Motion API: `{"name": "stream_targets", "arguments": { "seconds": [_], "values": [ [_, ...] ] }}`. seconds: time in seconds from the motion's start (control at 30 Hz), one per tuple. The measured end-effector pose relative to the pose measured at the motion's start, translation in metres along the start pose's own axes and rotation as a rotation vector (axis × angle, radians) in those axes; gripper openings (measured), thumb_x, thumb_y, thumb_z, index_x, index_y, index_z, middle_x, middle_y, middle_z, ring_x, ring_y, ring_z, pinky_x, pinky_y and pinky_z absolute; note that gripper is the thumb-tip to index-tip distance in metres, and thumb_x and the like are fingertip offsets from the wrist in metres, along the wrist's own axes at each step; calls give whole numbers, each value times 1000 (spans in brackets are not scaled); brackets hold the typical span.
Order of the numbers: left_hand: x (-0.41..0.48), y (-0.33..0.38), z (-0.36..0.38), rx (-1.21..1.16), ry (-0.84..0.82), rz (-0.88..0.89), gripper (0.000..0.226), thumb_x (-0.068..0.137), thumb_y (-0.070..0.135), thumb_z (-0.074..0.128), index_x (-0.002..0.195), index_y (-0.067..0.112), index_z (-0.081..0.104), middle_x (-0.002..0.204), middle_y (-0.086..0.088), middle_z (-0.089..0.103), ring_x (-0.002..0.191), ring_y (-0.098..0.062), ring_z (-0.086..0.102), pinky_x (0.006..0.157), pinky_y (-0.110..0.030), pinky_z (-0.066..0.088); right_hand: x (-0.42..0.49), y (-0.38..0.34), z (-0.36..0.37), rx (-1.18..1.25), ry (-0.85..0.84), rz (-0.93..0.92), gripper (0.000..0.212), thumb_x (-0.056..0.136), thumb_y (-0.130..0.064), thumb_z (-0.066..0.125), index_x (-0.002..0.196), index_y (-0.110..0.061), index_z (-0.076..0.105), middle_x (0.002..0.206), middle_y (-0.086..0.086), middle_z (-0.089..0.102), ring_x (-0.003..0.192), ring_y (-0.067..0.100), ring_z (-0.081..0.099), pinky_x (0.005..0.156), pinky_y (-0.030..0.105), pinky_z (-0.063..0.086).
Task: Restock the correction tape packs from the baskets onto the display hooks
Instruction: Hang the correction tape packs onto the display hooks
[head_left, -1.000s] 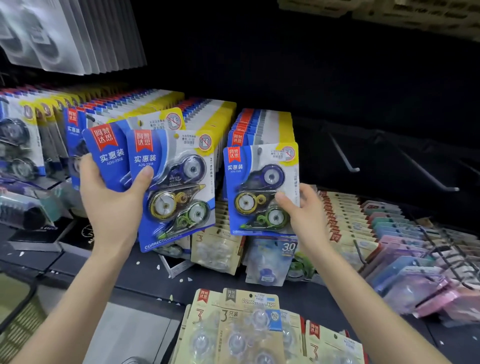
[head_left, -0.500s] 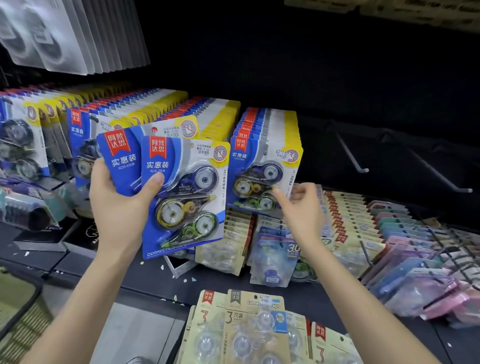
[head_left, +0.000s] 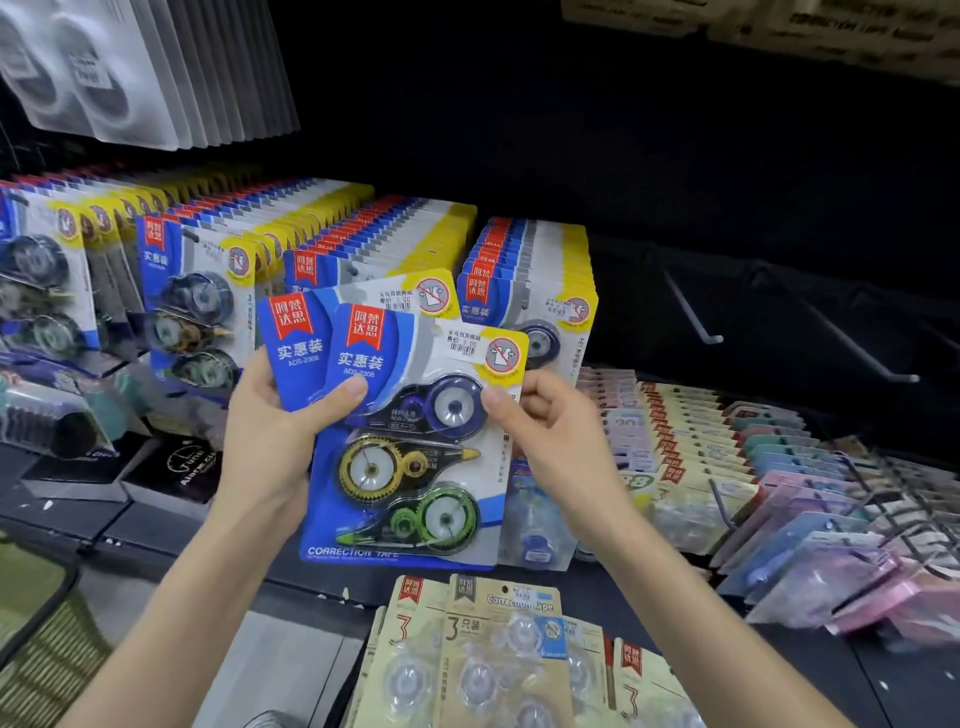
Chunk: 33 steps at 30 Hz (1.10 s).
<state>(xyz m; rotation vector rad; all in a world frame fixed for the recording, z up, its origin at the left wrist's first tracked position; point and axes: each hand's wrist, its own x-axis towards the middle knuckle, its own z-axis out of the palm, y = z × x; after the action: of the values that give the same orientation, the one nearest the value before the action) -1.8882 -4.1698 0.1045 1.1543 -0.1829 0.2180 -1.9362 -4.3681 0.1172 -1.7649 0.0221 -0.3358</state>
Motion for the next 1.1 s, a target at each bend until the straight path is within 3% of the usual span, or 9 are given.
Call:
{"name": "stream_targets", "arguments": {
  "seconds": [0.1,0.2,0.27,0.37,0.43,0.5,0.67,0.83,1.1],
  "values": [
    [-2,-5,4,-40,-4,-24,38,73,14,71,110,12,60,101,-2,76,88,-17,73,69,-27,59,0,5,2,14,28,43,23,94,-27,64,101,-5,62,100,18,71,95,38,66,85,57,53],
    [-4,-7,9,-57,-13,-55,43,67,32,73,106,17,62,99,2,76,87,-14,73,68,-26,58,-1,11,6,-16,58,31,17,98,-30,56,102,-14,55,100,17,67,84,28,62,72,42,52],
    [-4,-9,12,-40,-16,-52,44,66,37,72,105,19,63,97,3,76,87,-14,73,68,-27,59,-1,14,7,24,81,55,14,99,-31,54,105,-19,55,105,6,68,94,18,64,78,36,51],
    [-1,-12,11,35,4,3,27,77,34,69,100,22,65,96,6,76,91,-13,72,75,-29,59,1,17,1,111,146,61,14,98,-32,57,107,-21,56,114,7,69,109,24,65,98,52,50],
    [5,-12,5,83,55,45,8,88,22,65,95,23,67,91,10,75,88,-9,69,78,-29,55,3,16,-8,147,228,27,11,96,-30,57,104,-23,57,115,9,68,110,26,64,99,55,48],
    [10,-12,-1,112,108,73,12,92,15,64,93,26,69,89,11,75,88,-9,68,83,-32,53,8,13,-18,153,293,3,4,99,-24,54,103,-24,55,117,12,66,111,27,64,99,56,48],
    [17,-7,-8,204,162,198,18,96,13,61,97,31,66,87,20,73,87,-3,65,83,-25,54,31,2,-27,1,331,-68,19,93,-36,54,102,-20,58,113,8,65,105,24,64,93,49,53],
    [20,-7,-20,358,218,346,21,98,20,61,89,39,64,83,15,65,80,-11,56,77,-30,47,42,9,-31,-84,377,-53,10,100,-23,51,106,-15,52,109,2,61,97,14,59,76,25,47],
    [24,-3,-26,349,298,407,20,98,18,61,94,38,61,84,18,65,77,4,58,75,-18,48,43,6,-31,-133,431,-46,8,99,-23,55,100,-15,55,105,6,65,95,19,62,81,36,50]
  ]
}}
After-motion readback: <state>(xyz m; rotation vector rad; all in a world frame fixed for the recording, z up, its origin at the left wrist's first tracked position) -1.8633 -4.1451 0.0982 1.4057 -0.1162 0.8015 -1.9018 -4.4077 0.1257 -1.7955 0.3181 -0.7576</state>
